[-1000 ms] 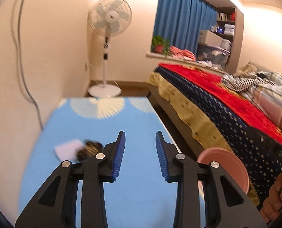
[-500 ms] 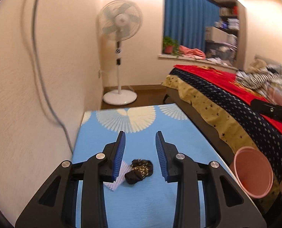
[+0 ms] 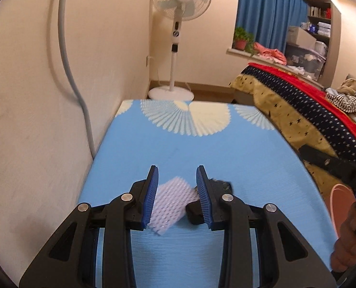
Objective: Collect trash
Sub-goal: 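Close the left tool on the white foam net while the right tool grips the black pouch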
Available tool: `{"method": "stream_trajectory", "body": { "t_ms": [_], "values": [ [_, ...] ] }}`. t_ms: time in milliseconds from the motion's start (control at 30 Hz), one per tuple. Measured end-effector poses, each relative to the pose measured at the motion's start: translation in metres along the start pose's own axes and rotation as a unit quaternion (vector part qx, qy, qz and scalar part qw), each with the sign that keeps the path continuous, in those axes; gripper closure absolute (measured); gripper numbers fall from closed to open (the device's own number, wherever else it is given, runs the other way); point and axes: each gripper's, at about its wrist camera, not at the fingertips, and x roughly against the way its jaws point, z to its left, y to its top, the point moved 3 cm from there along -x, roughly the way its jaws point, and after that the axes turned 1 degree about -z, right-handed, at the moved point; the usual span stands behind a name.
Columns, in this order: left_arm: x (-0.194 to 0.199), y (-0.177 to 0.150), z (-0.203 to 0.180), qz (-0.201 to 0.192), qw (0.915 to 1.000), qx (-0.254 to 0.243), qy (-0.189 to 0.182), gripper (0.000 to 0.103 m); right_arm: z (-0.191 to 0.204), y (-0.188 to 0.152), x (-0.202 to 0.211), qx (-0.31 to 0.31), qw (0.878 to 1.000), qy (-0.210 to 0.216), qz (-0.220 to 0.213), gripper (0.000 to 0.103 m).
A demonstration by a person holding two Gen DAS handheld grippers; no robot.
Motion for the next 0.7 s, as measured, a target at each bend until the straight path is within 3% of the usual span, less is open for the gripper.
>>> {"method": "stream_trajectory", "body": {
  "t_ms": [233,700],
  "values": [
    [-0.025,-0.012,0.027,0.030,0.9990,0.027,0.019,0.070,-0.002,-0.022,-0.050,-0.004,0.999,0.023,0.038,0.051],
    [-0.053,-0.032,0.047,0.073,0.9963,0.044,0.013,0.069,0.015,-0.042,-0.107,-0.020,0.992,0.050,0.117,0.047]
  ]
}}
